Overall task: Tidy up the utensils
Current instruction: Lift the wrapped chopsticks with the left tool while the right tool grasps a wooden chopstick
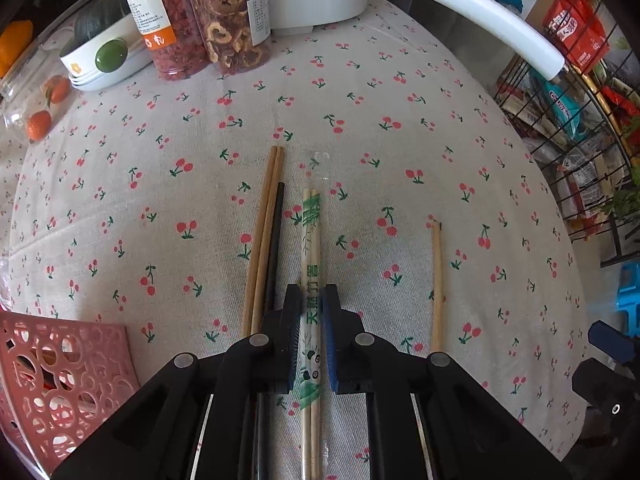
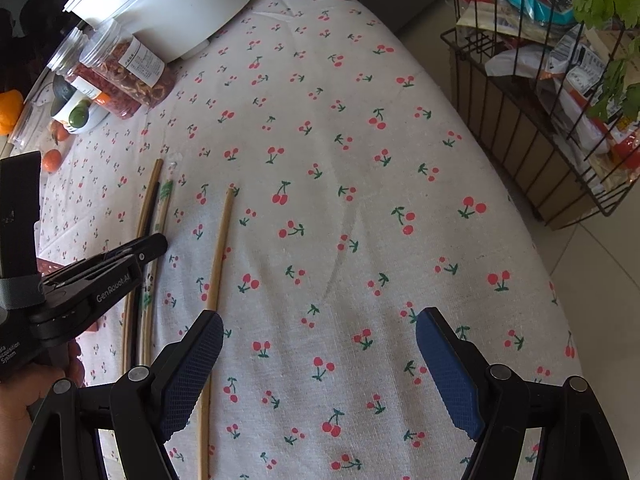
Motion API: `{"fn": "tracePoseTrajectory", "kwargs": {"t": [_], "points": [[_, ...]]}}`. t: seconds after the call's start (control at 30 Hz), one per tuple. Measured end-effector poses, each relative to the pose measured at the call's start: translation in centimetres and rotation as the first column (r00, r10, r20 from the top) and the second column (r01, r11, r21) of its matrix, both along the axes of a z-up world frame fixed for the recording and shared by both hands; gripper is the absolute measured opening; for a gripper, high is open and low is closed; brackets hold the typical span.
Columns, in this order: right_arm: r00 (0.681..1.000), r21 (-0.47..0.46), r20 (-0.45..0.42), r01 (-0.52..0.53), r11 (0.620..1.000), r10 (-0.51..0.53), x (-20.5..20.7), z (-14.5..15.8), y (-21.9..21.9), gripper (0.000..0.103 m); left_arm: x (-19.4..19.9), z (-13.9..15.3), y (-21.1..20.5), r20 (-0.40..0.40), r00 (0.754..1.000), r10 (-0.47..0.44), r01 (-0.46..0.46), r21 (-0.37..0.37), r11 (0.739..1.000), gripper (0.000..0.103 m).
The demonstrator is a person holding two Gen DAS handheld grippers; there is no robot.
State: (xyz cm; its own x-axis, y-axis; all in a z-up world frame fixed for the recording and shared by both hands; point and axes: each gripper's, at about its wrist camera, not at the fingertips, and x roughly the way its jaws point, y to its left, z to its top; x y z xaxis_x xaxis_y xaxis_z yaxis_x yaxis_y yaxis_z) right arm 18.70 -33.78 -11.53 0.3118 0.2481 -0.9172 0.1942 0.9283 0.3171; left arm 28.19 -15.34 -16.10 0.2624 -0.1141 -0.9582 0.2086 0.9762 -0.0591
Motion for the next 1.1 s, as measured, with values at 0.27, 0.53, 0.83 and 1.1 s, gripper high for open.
{"fn": "tracePoseTrajectory", "kwargs": {"t": [0.27,0.53,0.83,1.1], "points": [[1.0,0.017,-0.009,0.009,1.0,-0.008,-0.1,-0.2,-0.1,0.083,0.3,0.5,-1.1,-0.033,0.999,-0.034,0.033,-0.03,0.999,0.013],[0.999,0.008,-0.031,0.033,0.999,-0.033,0.0,-0.7,-0.6,0.083,1.4,-0.2,-2.6,0.002,1.0,-0.024,0.024,0.021,0.999,0.01],[0.999,0.0,-0.034,-0.009,1.0,0.009,0.4,-0.8,1.5,0.083,-3.7,4.8,-0.3,0.185,0.982,-0.038,0.045,-0.034,0.998,0.01],[0.998,-0.033,-0.056,-0.018,0.999,0.016,0.5,-1.5,3.2,0.083,-10.9,10.9,4.9,0.322,0.944,-0.072,0.122,-0.137,0.983,0.009]]}}
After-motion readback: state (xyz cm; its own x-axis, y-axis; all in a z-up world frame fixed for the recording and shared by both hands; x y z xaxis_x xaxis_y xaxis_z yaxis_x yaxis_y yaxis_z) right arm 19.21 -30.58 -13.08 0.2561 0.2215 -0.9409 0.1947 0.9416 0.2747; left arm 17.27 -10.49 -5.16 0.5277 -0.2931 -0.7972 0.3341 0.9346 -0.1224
